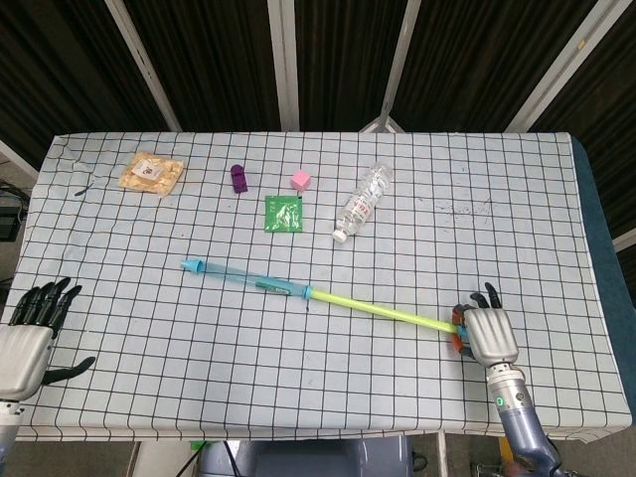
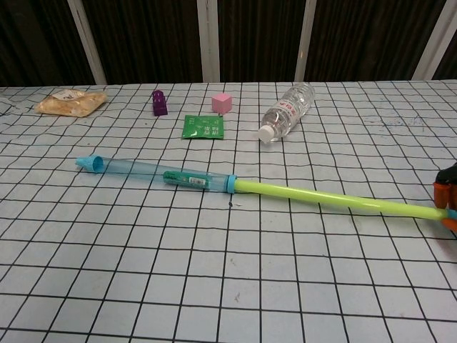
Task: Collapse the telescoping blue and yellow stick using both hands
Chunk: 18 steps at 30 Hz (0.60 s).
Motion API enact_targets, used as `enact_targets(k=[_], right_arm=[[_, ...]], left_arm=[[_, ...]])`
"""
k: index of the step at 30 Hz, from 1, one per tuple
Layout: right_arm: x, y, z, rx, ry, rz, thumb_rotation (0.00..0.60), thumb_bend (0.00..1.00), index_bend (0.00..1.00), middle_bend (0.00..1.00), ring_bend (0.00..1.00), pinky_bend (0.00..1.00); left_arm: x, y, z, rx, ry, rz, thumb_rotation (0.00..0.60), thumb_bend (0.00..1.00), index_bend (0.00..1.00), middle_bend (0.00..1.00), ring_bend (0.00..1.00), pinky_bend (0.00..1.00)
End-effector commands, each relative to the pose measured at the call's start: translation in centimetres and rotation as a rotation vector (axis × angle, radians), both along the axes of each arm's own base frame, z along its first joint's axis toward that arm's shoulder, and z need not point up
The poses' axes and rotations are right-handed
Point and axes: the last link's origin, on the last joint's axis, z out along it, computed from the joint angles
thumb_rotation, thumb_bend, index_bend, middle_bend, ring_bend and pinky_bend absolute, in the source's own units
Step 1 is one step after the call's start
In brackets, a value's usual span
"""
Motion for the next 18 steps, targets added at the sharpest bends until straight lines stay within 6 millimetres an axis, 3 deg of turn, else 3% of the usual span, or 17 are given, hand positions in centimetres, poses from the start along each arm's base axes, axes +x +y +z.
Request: enact_targets(k=[1, 10, 14, 18], right_arm=[[0.0, -0.1, 0.1, 0.004, 0.007, 0.009, 0.600, 0.46, 0.76, 0.58, 0.23, 0.00], [-0.4, -0.2, 0.5, 0.031, -0.021, 0.000, 0.600, 0.47, 0.77, 0.59, 0.23, 0.00], [-0.6, -0.3, 0.7, 0.035, -0.040, -0.004, 0.600, 0.47, 0.77, 0.59, 0.23, 0.00], [-0.5, -0.3, 0.9, 0.035, -0.053, 0.000, 0.600, 0.47, 0.77, 0.59, 0.23, 0.00]], left_arm=[[1.5, 1.3, -0.4, -0.026, -0.001, -0.039, 0.600, 0.16, 0.07, 0.01, 0.00, 0.00], [7.3, 6.5, -2.1, -0.156, 0.092, -0.178, 0.600, 0.18, 0.08, 0.09, 0.00, 0.00], [9.8, 8.8, -2.8, -0.204, 0.126, -0.221, 0.600, 0.22, 0.18, 0.17, 0.00, 0.00], [11.8, 10.7, -3.5, -0.246, 0.134, -0.229, 0.600, 0.22, 0.20, 0.22, 0.00, 0.00]])
